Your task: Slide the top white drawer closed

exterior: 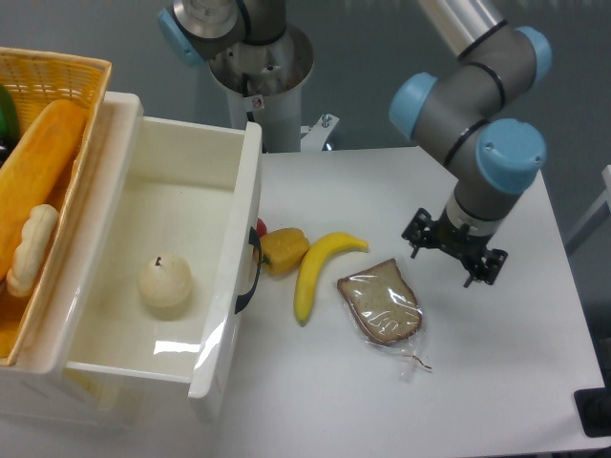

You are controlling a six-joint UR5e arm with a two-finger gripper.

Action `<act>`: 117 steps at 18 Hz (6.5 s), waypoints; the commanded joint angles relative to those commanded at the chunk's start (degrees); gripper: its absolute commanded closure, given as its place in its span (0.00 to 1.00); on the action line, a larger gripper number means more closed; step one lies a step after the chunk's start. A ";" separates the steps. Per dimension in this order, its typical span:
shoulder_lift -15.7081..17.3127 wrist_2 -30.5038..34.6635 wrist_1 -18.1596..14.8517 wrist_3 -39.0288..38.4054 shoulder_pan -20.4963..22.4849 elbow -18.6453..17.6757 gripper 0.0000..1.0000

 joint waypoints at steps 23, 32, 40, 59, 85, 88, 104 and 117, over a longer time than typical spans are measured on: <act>3.08 -13.87 -3.33 -30.06 -9.58 1.48 0.98; 3.18 -26.53 -9.49 -30.32 -9.06 1.22 0.98; 3.18 -31.29 -9.49 -32.34 -8.18 1.22 0.98; 4.14 -33.75 -9.84 -34.19 -11.51 0.52 0.98; 5.29 -33.31 -9.23 -40.34 -20.83 0.25 0.98; 5.37 -33.14 -9.05 -41.31 -22.33 0.51 0.98; 5.29 -24.97 -8.62 -40.52 -11.97 5.43 0.30; -0.16 -2.99 -0.35 -32.79 -2.56 7.45 0.00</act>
